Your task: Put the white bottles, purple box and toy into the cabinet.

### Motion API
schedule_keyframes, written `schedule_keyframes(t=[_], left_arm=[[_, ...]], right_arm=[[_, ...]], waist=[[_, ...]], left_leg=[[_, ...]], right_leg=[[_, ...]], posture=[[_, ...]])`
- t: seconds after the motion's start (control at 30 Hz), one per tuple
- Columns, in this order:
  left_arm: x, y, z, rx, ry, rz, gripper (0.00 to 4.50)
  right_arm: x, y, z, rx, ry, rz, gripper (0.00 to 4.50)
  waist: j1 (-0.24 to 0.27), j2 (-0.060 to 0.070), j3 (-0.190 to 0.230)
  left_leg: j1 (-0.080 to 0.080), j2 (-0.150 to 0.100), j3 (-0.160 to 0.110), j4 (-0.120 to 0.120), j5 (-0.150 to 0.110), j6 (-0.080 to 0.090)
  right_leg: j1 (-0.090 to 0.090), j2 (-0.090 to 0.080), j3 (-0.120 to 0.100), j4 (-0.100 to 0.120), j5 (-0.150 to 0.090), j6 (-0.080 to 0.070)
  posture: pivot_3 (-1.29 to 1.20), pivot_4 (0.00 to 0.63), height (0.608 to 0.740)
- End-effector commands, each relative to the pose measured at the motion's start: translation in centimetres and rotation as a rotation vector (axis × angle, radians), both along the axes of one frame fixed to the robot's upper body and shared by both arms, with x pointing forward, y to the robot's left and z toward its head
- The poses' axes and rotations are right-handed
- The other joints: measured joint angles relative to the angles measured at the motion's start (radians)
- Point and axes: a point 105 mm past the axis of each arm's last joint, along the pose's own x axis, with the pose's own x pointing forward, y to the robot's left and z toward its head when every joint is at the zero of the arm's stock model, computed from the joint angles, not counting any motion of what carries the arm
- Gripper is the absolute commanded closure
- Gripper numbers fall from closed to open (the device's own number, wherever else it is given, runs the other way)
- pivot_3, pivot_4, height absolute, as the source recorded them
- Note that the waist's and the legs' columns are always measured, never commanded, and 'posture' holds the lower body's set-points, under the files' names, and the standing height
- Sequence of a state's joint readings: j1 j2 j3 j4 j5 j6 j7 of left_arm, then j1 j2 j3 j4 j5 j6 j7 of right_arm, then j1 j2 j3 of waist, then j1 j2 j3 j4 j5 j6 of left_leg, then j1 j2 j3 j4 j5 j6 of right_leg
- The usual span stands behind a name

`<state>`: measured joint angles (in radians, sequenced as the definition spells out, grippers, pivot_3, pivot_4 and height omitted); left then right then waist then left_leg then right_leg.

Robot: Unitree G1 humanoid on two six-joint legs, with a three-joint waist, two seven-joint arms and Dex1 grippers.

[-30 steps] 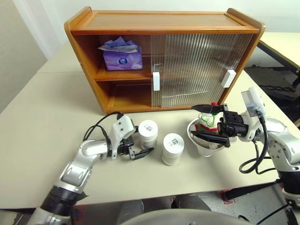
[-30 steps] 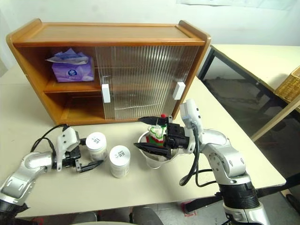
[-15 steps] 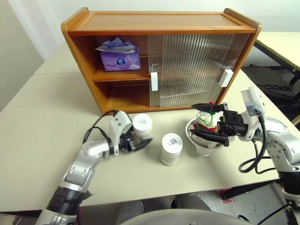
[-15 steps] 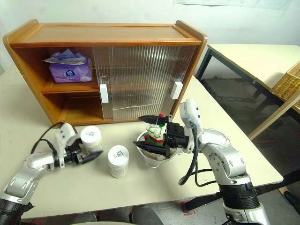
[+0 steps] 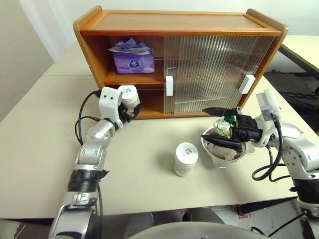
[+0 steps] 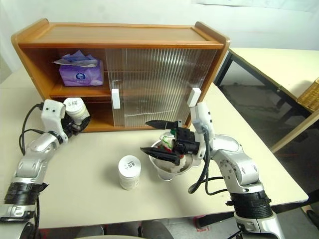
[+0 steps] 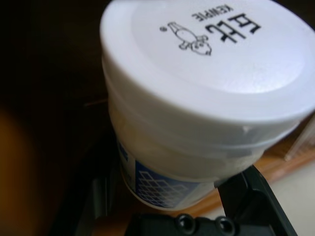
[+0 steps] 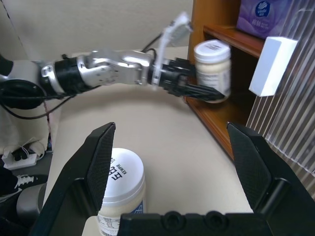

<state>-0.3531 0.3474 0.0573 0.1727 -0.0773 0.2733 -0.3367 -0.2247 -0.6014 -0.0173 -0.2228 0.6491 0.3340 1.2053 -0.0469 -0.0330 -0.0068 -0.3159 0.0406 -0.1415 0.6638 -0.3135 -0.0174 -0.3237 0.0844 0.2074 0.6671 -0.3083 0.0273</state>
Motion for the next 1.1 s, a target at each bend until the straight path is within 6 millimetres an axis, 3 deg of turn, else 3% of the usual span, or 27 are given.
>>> schedule_keyframes(t=[0.03,0.17,0.4,0.8,0.93,1.1], left_arm=[[1.1,-1.1,0.6,0.013,-0.019,-0.002,1.35],[2.2,-1.6,0.6,0.015,-0.015,0.018,1.35],[2.3,-2.8,-0.2,0.005,0.037,0.009,1.35],[2.4,-2.4,-1.8,-0.031,0.101,0.088,1.35],[2.5,-2.4,-2.3,-0.058,0.118,0.107,0.06],[2.3,-2.9,-2.6,-0.093,0.135,0.094,0.02]], right_arm=[[0.0,-0.1,0.1,-0.011,-0.009,-0.004,0.00],[-0.1,-0.3,0.0,-0.014,-0.011,-0.013,0.00],[0.0,-0.3,0.1,-0.015,-0.015,-0.014,0.00],[0.0,0.1,0.2,-0.014,-0.017,-0.007,0.00],[-0.1,0.0,0.2,-0.015,-0.016,-0.006,0.00],[-0.2,-0.2,0.2,-0.019,-0.016,-0.007,0.00]], waist=[[-0.001,0.000,0.000],[-0.003,0.000,0.000],[-0.010,0.000,0.000],[-0.010,0.000,0.000],[-0.010,-0.001,0.000],[-0.010,-0.001,0.000]], left_leg=[[0.000,0.000,0.000,0.000,0.000,0.000],[0.000,-0.001,0.000,0.000,0.000,-0.001],[0.000,-0.001,0.000,0.000,0.000,-0.001],[0.000,-0.001,0.000,0.000,0.000,-0.001],[0.000,-0.001,0.000,0.001,0.000,-0.001],[0.000,-0.001,0.000,0.002,0.000,-0.001]], right_leg=[[0.000,0.000,0.000,0.000,0.000,0.000],[0.001,0.000,0.000,-0.001,-0.001,0.002],[0.001,0.000,0.001,-0.001,-0.007,0.013],[0.001,0.000,0.001,-0.001,-0.007,0.014],[0.002,0.000,0.001,-0.001,-0.007,0.015],[0.003,0.000,0.001,-0.001,-0.007,0.015]], posture=[[-0.09,0.000,0.740],[-0.10,0.000,0.740],[-0.10,0.000,0.740],[-0.10,0.000,0.740],[-0.11,0.000,0.740],[-0.11,0.000,0.740]])
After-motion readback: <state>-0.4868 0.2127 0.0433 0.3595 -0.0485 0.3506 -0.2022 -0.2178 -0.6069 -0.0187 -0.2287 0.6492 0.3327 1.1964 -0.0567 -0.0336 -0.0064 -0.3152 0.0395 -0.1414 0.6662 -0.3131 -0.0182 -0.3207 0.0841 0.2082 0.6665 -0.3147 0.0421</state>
